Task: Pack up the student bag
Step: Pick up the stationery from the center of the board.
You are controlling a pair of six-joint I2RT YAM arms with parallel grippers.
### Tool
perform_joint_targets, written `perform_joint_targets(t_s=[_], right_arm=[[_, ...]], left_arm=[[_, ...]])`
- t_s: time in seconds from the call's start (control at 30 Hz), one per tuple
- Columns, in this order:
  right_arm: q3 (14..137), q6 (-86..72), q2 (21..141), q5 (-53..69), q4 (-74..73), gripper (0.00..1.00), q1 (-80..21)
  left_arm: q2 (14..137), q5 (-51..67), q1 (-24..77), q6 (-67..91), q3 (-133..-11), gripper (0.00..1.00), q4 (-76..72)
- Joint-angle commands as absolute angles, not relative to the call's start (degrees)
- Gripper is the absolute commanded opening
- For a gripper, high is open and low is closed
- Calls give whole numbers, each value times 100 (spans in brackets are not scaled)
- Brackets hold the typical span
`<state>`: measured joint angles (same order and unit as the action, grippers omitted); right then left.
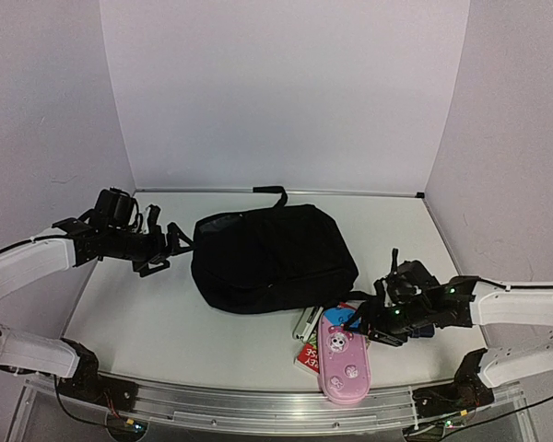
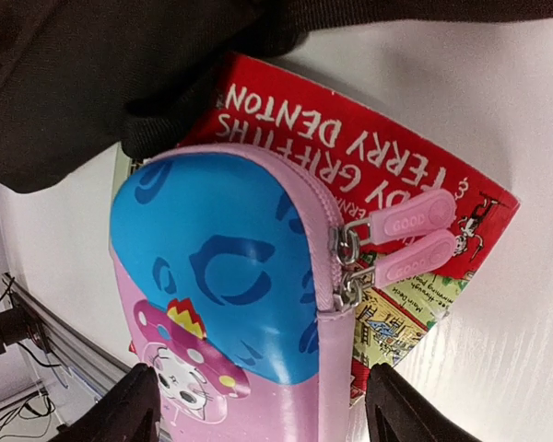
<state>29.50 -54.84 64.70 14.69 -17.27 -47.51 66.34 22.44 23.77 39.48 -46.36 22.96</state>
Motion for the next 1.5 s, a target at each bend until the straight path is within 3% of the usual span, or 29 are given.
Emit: perform_joint_targets(t_s=[0.0,0.23,0.53,0.9,1.17,1.47], right_arm=[[2985,-5322,6872,1807,-1842,69,-4756],[2813,-5207,7060,2319,-1128,59,-4777],[2496,-5310,7540,2550,-277,57,-4787],[2664,-5347,7259,2889,363,0,-4789],[3481,-4740,6653,3655,186,0,-4790],[5629,-3316,7925,4581,-755,0,-5013]], left_arm=[[6589,2417,2338,3919,-5042,100,2120],[6478,2437,2314,3919,-5050,100,2189],[6488,2535,2304,3941,-5042,100,2178],[6350,3475,2311,3192,-5233,98,2266],[6618,4302,3034,2106,-5930,94,2841],[7563,5308,4062,1193,-6714,91,3459]])
